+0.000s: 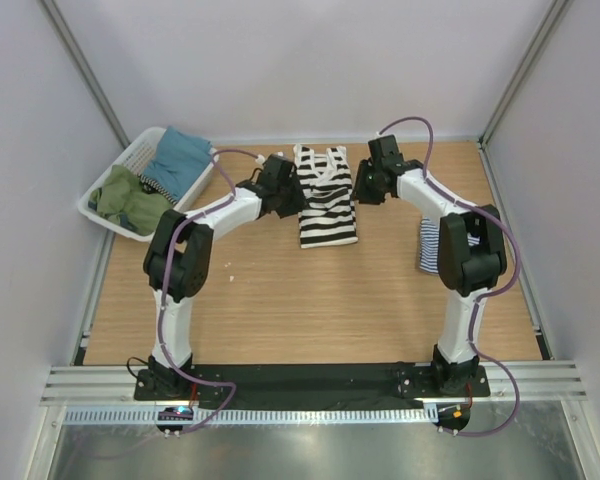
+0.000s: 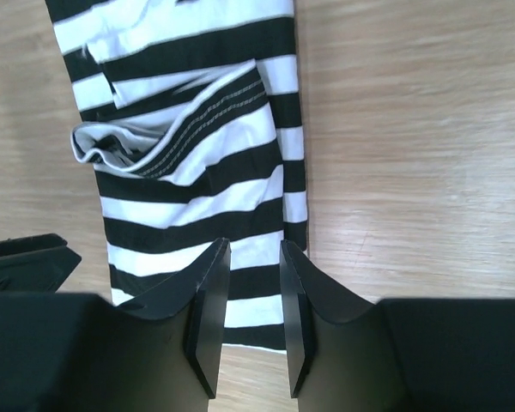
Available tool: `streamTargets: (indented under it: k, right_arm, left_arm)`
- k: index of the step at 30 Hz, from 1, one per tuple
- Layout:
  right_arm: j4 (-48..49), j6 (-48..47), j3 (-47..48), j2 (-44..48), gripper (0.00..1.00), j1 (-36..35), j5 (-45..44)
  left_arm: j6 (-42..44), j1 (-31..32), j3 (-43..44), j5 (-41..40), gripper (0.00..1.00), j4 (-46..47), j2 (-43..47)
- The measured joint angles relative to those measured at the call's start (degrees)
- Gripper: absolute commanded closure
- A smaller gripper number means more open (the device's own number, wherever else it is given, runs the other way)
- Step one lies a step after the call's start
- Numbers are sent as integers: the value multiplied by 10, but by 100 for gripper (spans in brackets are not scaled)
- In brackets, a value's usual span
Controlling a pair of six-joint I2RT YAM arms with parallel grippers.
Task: Fold and stack the tank tops
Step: Fold the tank top
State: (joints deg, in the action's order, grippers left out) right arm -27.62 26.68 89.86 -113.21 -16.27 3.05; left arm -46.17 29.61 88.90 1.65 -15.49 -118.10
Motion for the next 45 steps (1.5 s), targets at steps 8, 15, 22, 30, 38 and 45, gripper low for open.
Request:
streamTargets:
  k: [8,15,22,30,38,45]
  right_arm:
    - [8,-8,-17,-20,59,0,26]
    - [10,-8,-14,-70,64,0,43]
    - [15,-2,-34,-73,96,-1,37]
    - [28,7,-98,-21,98,-6,22]
    - [39,10,-201,57,68,-10,21]
    - [39,9,-294,162,56,-10,18]
  left_arm:
    - [2,7,-10,15,54,9,-4]
    - [1,6,1,19,59,15,-50]
    - [-1,7,0,19,94,16,-59]
    - [-2,13,-56,9,97,31,-31]
    - [-13,56,-174,-32,50,36,61]
    - [-17,81,-239,-66,45,39,138]
